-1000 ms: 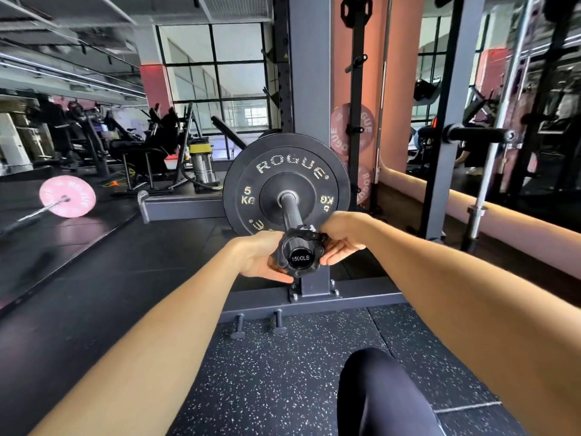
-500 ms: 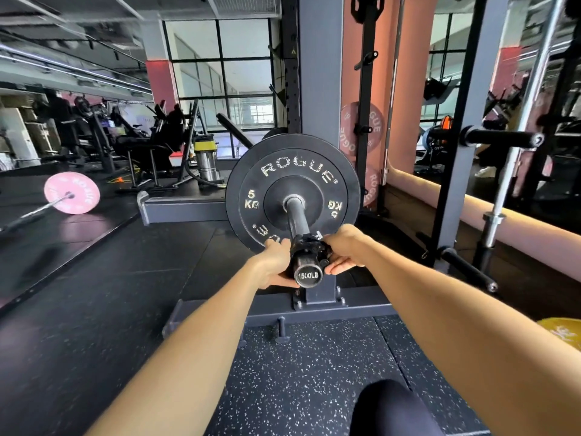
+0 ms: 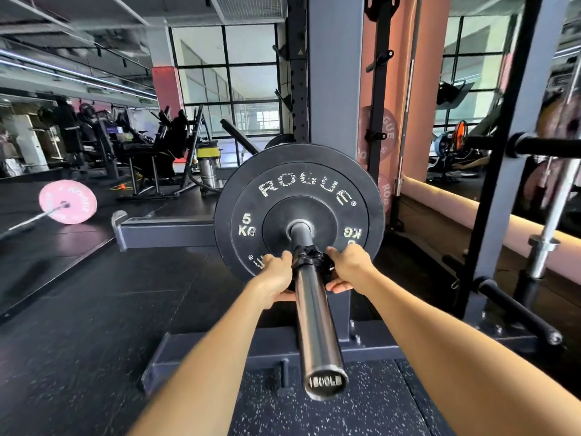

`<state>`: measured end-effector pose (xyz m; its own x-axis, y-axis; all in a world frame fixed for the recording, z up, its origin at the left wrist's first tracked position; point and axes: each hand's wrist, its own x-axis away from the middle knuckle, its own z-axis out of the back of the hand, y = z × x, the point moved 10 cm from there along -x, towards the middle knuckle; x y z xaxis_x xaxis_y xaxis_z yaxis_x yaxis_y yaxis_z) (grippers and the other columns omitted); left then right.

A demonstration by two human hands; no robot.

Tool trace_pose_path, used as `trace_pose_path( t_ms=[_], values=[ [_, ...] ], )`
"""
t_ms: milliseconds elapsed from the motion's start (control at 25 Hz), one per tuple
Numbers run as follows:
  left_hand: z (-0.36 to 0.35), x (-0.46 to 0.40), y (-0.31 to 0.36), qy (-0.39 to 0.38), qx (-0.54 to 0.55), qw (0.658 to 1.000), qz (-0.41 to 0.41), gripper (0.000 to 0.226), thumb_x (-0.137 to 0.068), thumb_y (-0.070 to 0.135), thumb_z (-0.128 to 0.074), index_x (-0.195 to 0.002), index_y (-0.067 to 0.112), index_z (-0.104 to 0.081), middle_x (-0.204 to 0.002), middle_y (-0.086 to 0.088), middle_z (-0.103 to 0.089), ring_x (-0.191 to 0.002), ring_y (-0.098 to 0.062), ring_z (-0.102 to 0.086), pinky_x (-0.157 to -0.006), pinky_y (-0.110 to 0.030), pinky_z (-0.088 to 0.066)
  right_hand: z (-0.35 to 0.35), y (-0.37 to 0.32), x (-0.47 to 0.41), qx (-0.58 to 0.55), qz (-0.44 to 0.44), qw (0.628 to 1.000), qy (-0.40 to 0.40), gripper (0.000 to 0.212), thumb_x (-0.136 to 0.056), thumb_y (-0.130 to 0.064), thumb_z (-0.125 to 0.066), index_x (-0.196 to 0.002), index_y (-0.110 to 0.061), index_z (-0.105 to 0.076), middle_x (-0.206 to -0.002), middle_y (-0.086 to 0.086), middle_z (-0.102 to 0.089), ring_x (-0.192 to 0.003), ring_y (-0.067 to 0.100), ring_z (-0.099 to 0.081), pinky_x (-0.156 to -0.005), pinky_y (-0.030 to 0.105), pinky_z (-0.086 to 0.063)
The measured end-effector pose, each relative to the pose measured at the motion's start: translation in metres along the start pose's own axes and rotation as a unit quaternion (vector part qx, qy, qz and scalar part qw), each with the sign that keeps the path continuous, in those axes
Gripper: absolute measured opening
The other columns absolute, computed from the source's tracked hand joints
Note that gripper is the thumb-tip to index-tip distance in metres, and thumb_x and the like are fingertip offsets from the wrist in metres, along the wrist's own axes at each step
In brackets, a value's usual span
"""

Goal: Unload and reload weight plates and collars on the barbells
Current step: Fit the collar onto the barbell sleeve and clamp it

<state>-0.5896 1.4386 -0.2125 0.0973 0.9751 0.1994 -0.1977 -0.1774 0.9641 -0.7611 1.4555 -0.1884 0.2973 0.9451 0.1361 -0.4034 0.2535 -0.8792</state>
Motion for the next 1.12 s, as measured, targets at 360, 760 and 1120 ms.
trace_pose_path(
  t_ms=[360, 760, 1120],
  values=[
    [0.014, -0.137, 0.024, 0.057, -0.010, 0.998, -0.019, 0.040, -0.101, 0.039, -0.028, -0.127, 0.009, -0.031, -0.119, -0.017, -0.052, -0.097, -0.030, -0.060, -0.076, -0.044, -0.058, -0.010, -0.036, -0.122, 0.030, 0.058, 0.997, 0.044, 0.054, -0.103, -0.036, -0.042, -0.075, 0.006, -0.061, -0.047, 0.014, -0.064, -0.048, 0.028, -0.069, -0.063, 0.035, -0.060],
    [0.015, -0.175, 0.028, 0.093, 0.038, 0.994, -0.036, 0.022, -0.101, 0.039, -0.034, -0.099, 0.017, -0.033, -0.116, -0.015, -0.055, -0.085, -0.024, -0.059, -0.039, -0.024, -0.048, -0.004, -0.051, -0.137, -0.030, 0.104, 0.991, 0.072, 0.042, -0.095, -0.029, -0.039, -0.079, 0.003, -0.061, -0.052, 0.018, -0.066, -0.046, 0.030, -0.068, -0.070, 0.032, -0.058],
    [0.011, -0.169, 0.035, 0.049, 0.048, 0.997, -0.024, 0.025, -0.101, 0.041, -0.038, -0.101, 0.017, -0.033, -0.108, -0.008, -0.050, -0.085, -0.022, -0.062, -0.045, -0.028, -0.053, 0.011, -0.081, -0.132, -0.069, 0.073, 0.994, 0.032, 0.031, -0.092, -0.022, -0.063, -0.096, 0.009, -0.064, -0.068, 0.017, -0.069, -0.058, 0.031, -0.069, -0.062, 0.037, -0.062]
  ],
)
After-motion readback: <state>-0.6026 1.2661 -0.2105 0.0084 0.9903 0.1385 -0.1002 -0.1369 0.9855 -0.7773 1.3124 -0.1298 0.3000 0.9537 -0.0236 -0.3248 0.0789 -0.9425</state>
